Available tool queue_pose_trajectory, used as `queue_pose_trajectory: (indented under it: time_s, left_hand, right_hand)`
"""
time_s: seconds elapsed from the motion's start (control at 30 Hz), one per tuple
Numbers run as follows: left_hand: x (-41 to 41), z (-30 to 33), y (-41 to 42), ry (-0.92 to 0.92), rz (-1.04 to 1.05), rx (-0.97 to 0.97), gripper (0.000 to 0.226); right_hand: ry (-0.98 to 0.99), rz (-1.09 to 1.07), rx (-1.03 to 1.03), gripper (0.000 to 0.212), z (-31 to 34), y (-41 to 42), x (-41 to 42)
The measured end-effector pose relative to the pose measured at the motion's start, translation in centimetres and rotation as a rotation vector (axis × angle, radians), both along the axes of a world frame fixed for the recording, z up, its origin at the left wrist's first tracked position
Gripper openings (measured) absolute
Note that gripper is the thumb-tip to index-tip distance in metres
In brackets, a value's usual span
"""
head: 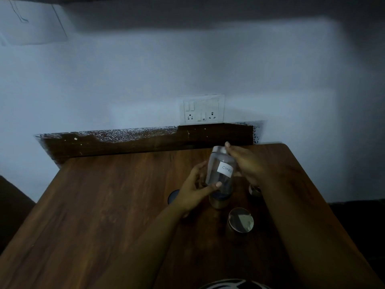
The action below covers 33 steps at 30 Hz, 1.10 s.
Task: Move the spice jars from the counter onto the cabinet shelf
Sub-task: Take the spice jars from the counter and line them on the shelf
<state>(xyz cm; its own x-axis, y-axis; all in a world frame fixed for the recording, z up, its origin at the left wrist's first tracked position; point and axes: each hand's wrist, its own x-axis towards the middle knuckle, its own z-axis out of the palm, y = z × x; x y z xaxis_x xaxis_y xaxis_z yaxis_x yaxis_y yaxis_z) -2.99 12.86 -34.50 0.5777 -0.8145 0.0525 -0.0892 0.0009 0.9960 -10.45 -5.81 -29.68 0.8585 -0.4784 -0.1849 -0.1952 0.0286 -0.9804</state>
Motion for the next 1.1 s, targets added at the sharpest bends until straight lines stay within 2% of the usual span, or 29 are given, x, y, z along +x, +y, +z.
queue_pose_trajectory:
  time_s: [0.07,0.17,0.3,0.4,0.47,0.53,0.6,0.9,1.1]
  left_hand:
    - [0.2,0.0,-0.1,0.088,0.024,-0.059,0.064]
    - [0.5,0.4,-0.4,0.288,0.034,-0.126,0.066]
    - [0.7,0.8,-0.8,0.359,0.052,-0.159,0.070]
    - [0.6,0.9,-1.1,0.430,0.069,-0.209,0.070]
    - [0.7,1.0,-1.3,0.476,0.092,-0.254,0.066]
    - [0.8,1.3,-1.4,0.455,0.085,-0.267,0.065]
    - [0.9,1.6,-1.4,0.394,0.059,-0.257,0.068]
    - [1.6,4.6,-1.4,0.231,0.071,-0.252,0.078]
    - [1.4,10.2,-1.6,0.015,0.102,-0.345,0.072]
  right_hand:
    - [-0.043,0.031,0.147,0.030,0.4,-0.3,-0.1]
    - [-0.131,0.027,0.249,0.016,0.6,-0.6,-0.3]
    - [-0.186,0.012,0.297,0.015,0.6,-0.8,-0.3]
    - [-0.260,0.053,0.422,0.040,0.3,-1.0,-0.5]
    - [-0.250,0.164,0.408,0.063,-0.1,-1.0,-0.9]
    - [-0.209,0.271,0.272,0.080,-0.3,-0.8,-1.0]
    - [-0.209,0.280,0.215,0.088,-0.3,-0.6,-1.1]
    - [-0.317,0.243,0.071,0.102,2.0,-0.9,-1.1]
    - [-0.417,0.175,-0.122,0.097,8.3,-0.5,-0.6]
